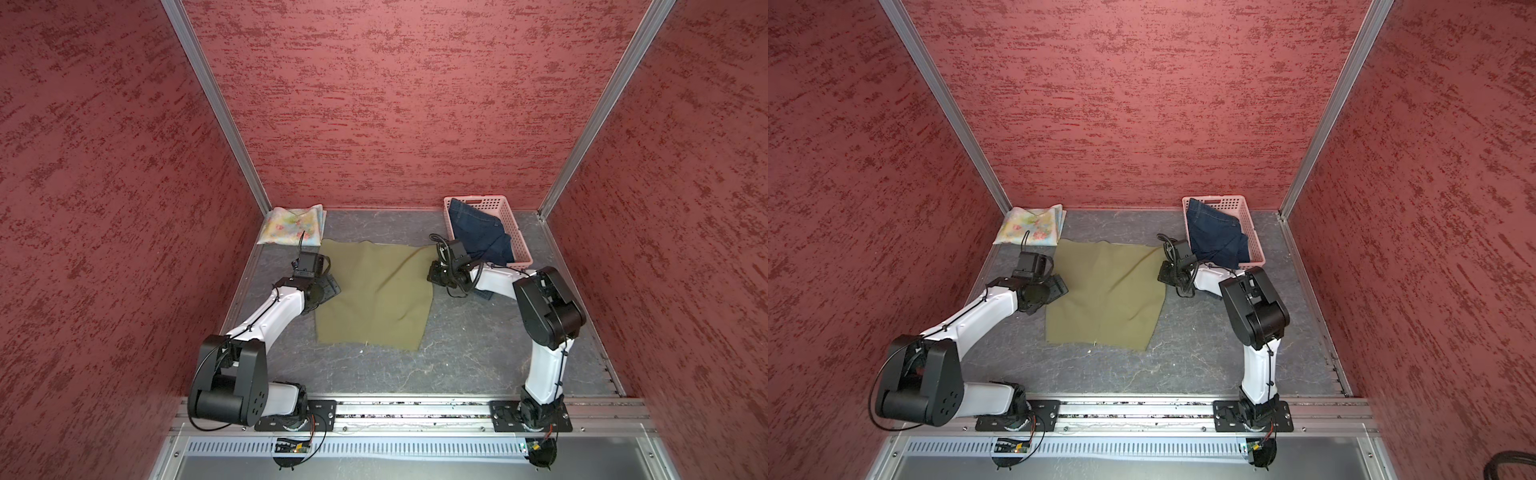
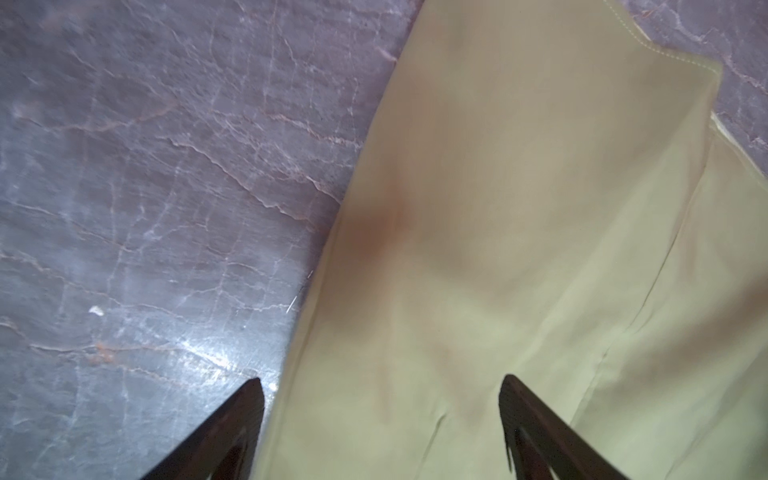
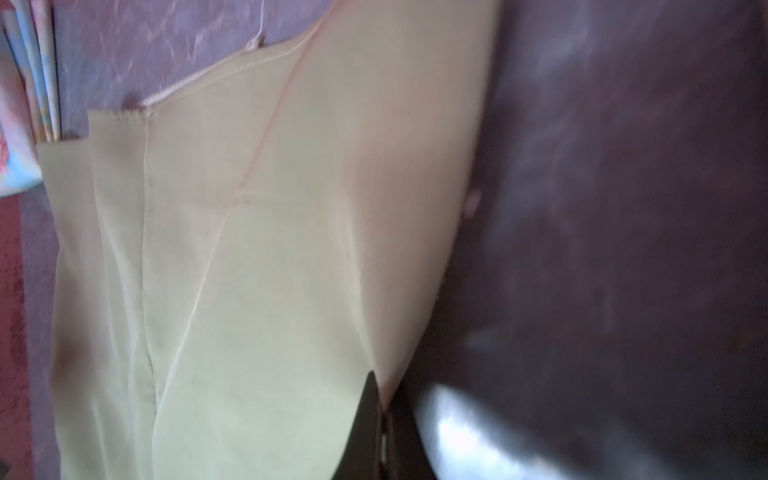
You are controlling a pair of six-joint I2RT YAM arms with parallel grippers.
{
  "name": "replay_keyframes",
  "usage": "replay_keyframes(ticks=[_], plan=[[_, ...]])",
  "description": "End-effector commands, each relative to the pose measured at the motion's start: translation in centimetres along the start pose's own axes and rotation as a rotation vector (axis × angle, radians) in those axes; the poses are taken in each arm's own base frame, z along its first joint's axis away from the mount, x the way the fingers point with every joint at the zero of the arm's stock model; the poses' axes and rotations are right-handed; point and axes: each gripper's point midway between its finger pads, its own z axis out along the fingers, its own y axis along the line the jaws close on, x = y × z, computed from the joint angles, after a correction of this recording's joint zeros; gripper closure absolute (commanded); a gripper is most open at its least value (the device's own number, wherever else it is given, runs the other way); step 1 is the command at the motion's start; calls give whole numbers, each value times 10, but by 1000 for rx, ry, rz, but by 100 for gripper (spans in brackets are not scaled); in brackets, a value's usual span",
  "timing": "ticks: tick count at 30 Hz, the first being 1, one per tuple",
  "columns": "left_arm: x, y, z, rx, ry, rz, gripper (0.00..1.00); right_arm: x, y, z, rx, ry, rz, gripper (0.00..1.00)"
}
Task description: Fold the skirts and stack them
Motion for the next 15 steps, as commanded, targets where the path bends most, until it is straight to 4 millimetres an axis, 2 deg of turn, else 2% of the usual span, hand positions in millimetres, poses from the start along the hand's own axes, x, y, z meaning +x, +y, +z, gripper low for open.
replay_keyframes(ticks=[1, 4, 6, 7, 11, 15], plan=[[1, 10, -3, -51, -18, 7, 11, -29, -4, 2, -1, -5, -70, 100], [2, 12, 0, -62, -15, 8, 11, -51, 8, 7, -51, -13, -93, 98], [1, 13, 2, -72, -17, 9, 11, -58, 17, 8, -85, -11, -113, 90], [-1, 12, 3, -77, -18, 13, 11, -59, 21, 6, -99, -10, -122, 82], [-7, 6, 14, -86, -11, 26, 11, -55, 28, -11, -142, -39, -134, 58], [-12, 1, 30, -105, 3, 41, 12, -41, 39, -33, -208, -56, -147, 51]])
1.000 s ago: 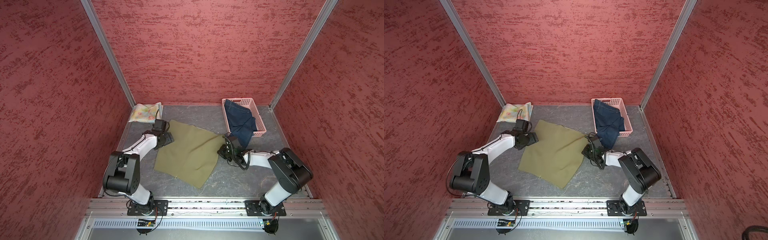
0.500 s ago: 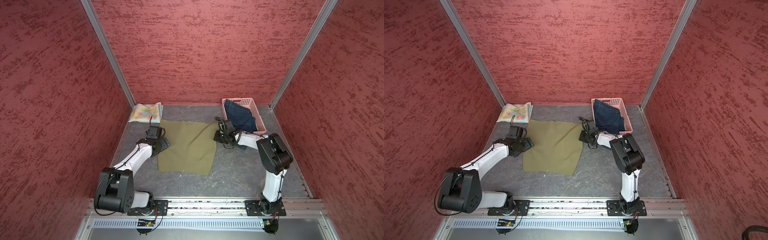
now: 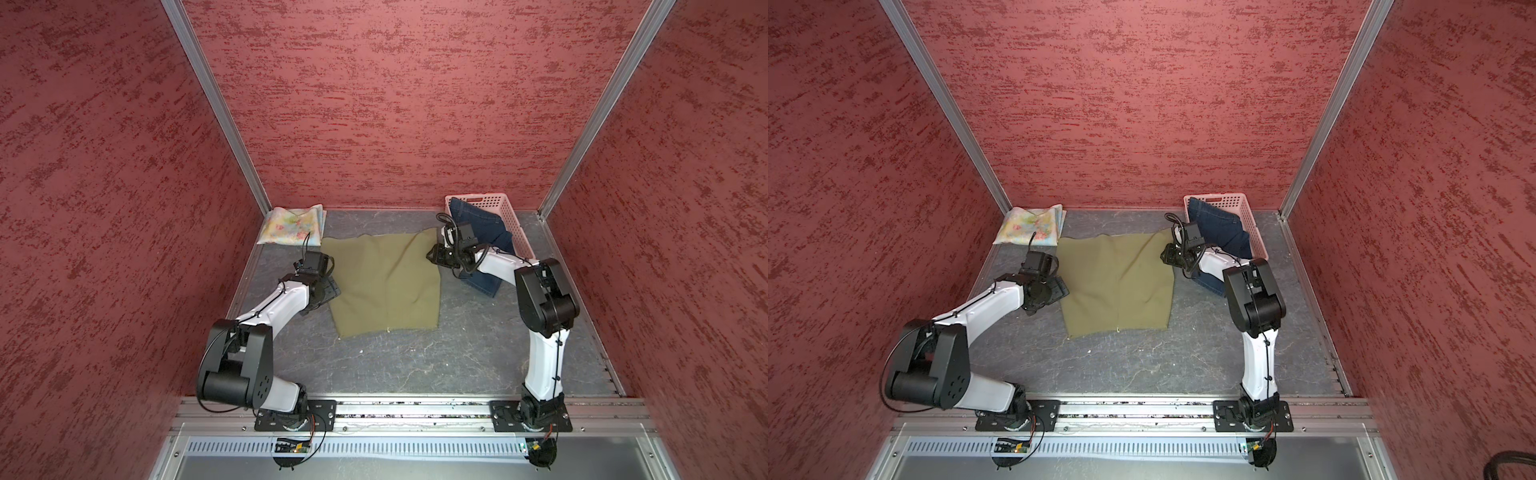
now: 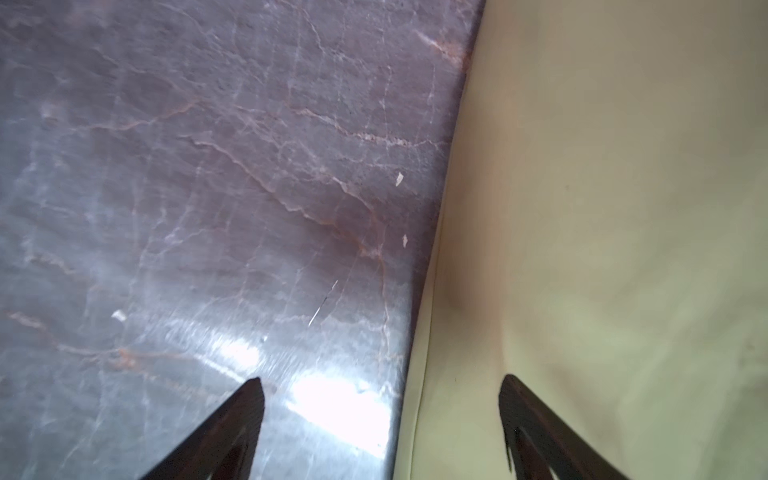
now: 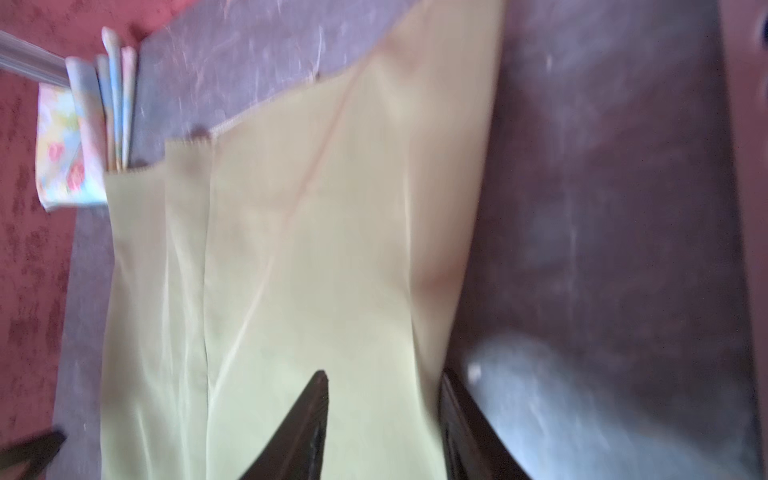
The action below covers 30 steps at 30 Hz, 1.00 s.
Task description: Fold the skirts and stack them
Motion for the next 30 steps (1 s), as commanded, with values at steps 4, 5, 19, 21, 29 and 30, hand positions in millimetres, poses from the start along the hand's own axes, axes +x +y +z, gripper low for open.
replay_keyframes(ticks=[4, 5, 19, 21, 29, 30], plan=[[-21, -17, 16, 5, -36, 18, 20, 15, 44, -46, -158, -66, -36, 51], [-23, -20, 20, 3, -30, 20, 23, 20, 48, -50, -170, -67, -38, 51], [11, -22, 40, 29, 97, 57, 100, 39, 37, -98, -45, -107, -54, 46], [21, -14, 37, 28, 104, 49, 100, 42, 31, -99, -15, -102, -65, 42], [43, 23, 21, 56, 118, -77, 100, 53, 24, -97, 6, -90, -87, 35], [45, 25, 17, 65, 116, -86, 100, 54, 25, -96, 4, -87, -90, 34]])
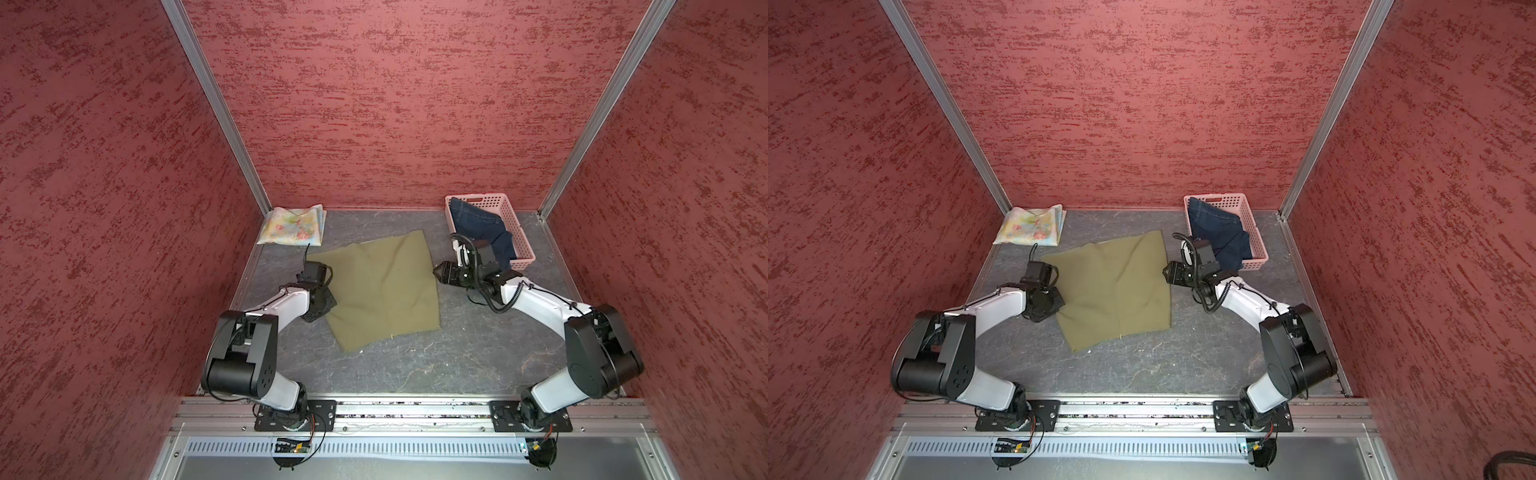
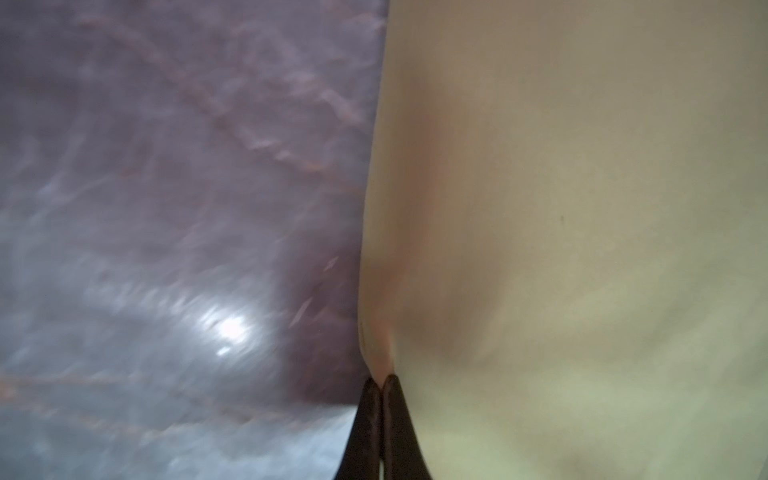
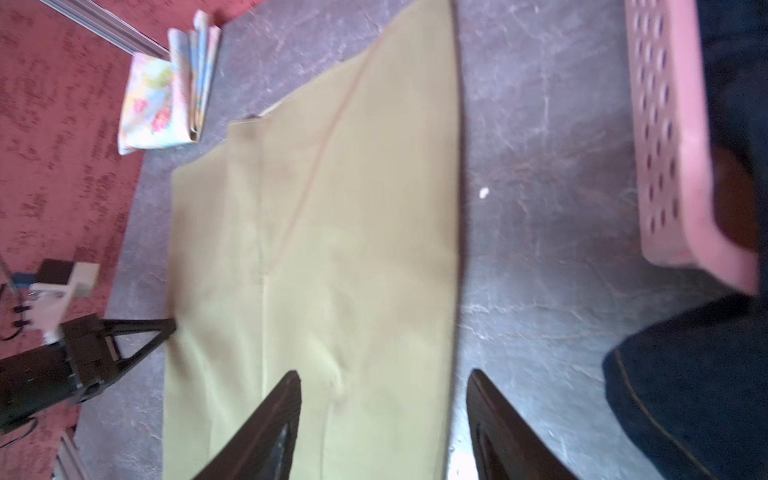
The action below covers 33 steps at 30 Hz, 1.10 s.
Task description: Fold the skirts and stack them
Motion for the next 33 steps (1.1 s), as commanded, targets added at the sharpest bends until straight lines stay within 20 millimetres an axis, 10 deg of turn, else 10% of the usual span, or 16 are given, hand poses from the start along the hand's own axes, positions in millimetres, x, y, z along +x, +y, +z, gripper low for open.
replay_keyframes(ticks=[1, 6, 10, 13, 33], plan=[[11, 10, -6, 13, 22, -59, 100, 2, 2, -2, 19, -8, -28, 33], [6, 19, -17, 68, 1, -156, 100, 16, 12, 17, -3, 31, -38, 33], [-6, 19, -25, 91, -23, -179, 52, 22, 15, 36, -23, 50, -7, 33], [-15, 16, -30, 88, -40, -164, 40, 22, 10, 49, -11, 54, 10, 32], [-32, 10, -19, 92, 0, -165, 44, 14, -19, 99, 30, 86, 41, 38]])
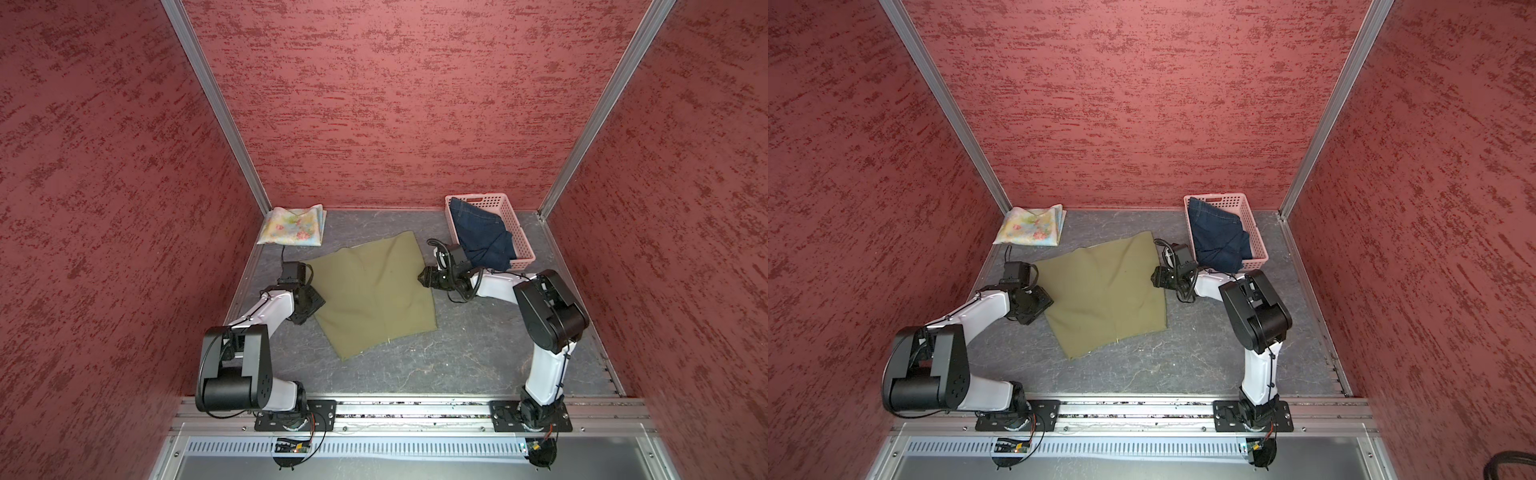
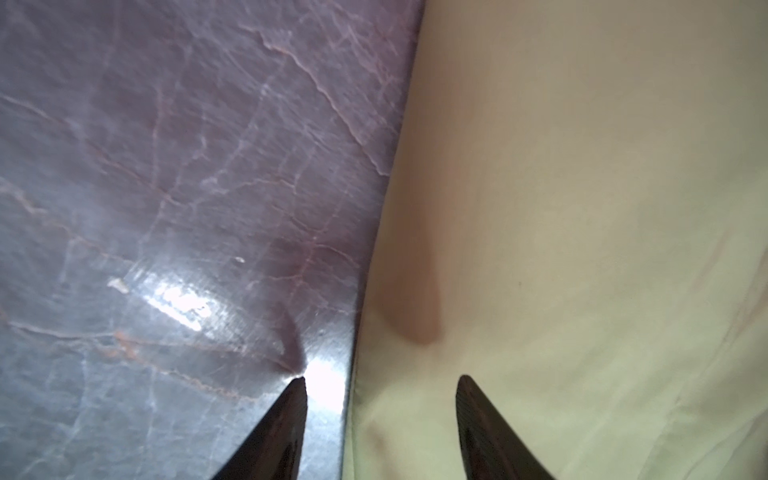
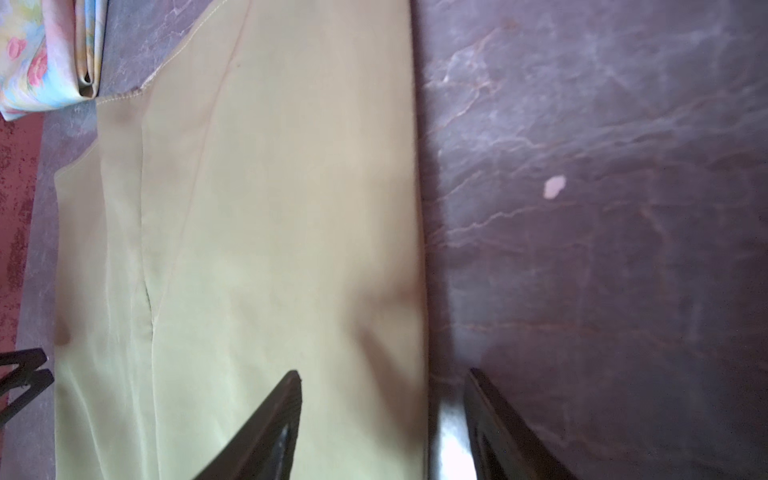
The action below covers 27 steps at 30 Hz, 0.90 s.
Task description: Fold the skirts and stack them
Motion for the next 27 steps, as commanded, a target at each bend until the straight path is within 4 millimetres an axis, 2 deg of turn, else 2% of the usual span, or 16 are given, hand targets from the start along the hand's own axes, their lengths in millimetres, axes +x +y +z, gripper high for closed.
replay_keyframes(ticks=[1, 3, 10, 13, 17, 23, 27], plan=[[-12, -11, -6, 42, -21, 8, 45, -5, -2, 5, -6, -5, 9, 39], [-13, -10, -4, 35, -15, 16, 49, -5, -4, 8, -15, -5, 13, 43], [-15, -8, 7, 18, 8, 28, 54, -4, 1, 15, -65, -21, -12, 58], [-16, -9, 10, 24, 9, 24, 58, -8, 6, 15, -95, -35, -27, 73], [-16, -16, 16, 47, 8, 31, 70, -17, 15, 8, -124, -74, -53, 99], [-14, -27, 22, 48, -1, 78, 86, -34, 26, -12, -124, -132, -84, 100], [-9, -39, 26, 42, 0, 128, 92, -41, 32, -27, -101, -160, -105, 100]])
